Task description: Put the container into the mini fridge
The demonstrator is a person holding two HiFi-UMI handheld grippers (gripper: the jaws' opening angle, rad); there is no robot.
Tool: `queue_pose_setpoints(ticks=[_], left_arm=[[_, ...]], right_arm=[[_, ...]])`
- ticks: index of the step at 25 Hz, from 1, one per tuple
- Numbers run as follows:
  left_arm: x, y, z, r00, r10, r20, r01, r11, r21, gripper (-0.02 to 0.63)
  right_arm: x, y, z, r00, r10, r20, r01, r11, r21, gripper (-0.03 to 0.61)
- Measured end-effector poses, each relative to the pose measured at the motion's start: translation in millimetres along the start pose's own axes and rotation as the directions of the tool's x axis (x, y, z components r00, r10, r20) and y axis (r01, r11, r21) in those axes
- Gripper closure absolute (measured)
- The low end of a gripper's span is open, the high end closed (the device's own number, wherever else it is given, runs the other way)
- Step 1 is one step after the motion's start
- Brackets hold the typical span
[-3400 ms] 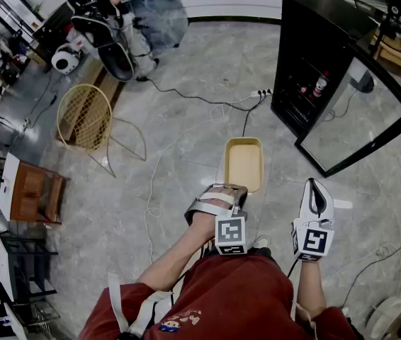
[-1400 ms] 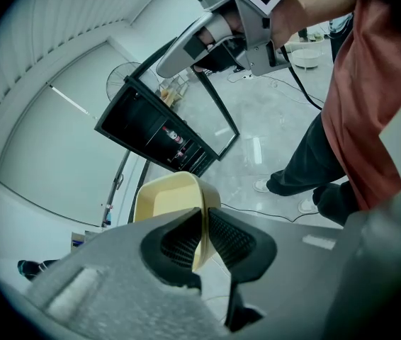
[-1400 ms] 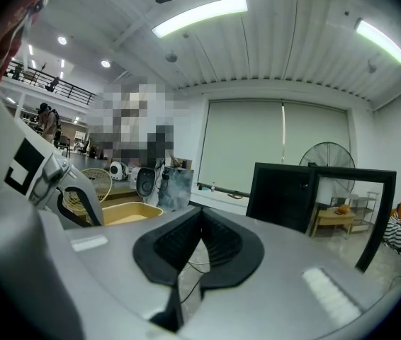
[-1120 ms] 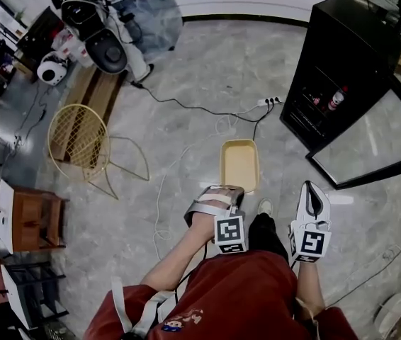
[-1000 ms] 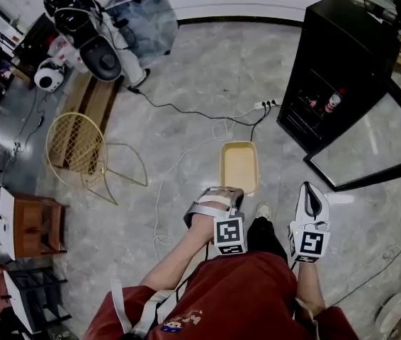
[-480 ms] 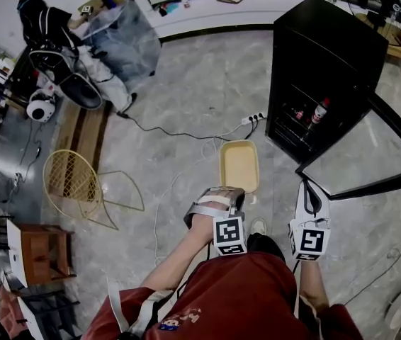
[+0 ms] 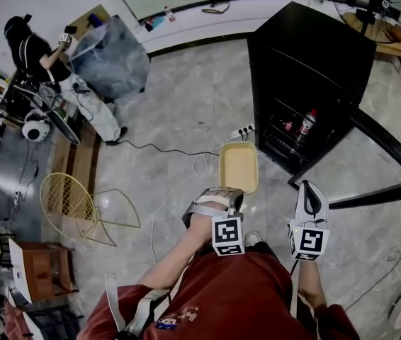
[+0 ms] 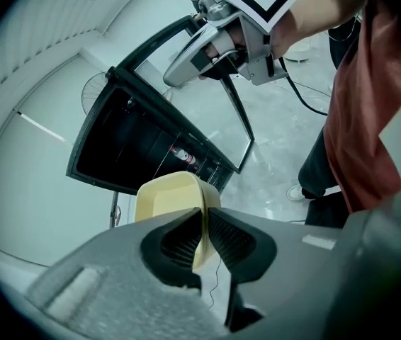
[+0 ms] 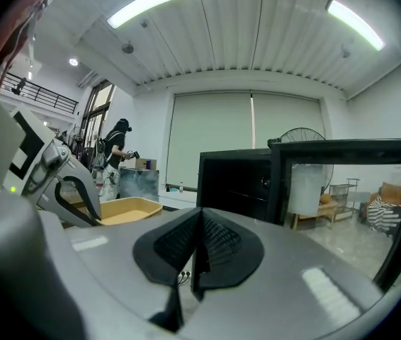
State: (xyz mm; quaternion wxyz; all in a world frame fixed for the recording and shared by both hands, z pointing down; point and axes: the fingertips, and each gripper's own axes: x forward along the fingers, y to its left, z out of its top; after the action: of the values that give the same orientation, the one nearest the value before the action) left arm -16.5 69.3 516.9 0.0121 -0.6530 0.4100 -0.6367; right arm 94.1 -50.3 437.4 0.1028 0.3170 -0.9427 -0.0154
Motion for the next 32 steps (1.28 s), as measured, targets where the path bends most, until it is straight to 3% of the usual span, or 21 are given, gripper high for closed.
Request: queue_pose_setpoints(ticks=[11, 21, 28, 32], left_arm=[[43.5, 53.1, 11.2, 0.997, 0.003, 0.077, -0.010, 0.996, 0.087, 0.572], [85.9, 105.3, -20.8, 0.985, -0.057, 0.165, 0.030, 0.987, 0.161, 0.572], [111.0, 135.3, -39.4, 0.967, -0.113, 0.229, 0.053, 0.967, 0.250, 0.572], [122.8, 142.3, -40.7, 0.945, -0.167, 0.280, 0.067, 0.941, 0.332, 0.572]], right_arm=[[36.4, -15.7, -9.6, 0.997, -0.064, -0.047, 0.063, 0.998, -0.004, 0.580], [105.5, 3.8, -0.5, 0.983, -0.156, -0.097, 0.156, 0.988, -0.005, 0.580], [144.9, 17.0, 8.4, 0.961, -0.246, -0.123, 0.248, 0.969, -0.003, 0.580], [151.9, 21.7, 8.2, 0.931, -0.333, -0.149, 0.338, 0.941, 0.006, 0.580]])
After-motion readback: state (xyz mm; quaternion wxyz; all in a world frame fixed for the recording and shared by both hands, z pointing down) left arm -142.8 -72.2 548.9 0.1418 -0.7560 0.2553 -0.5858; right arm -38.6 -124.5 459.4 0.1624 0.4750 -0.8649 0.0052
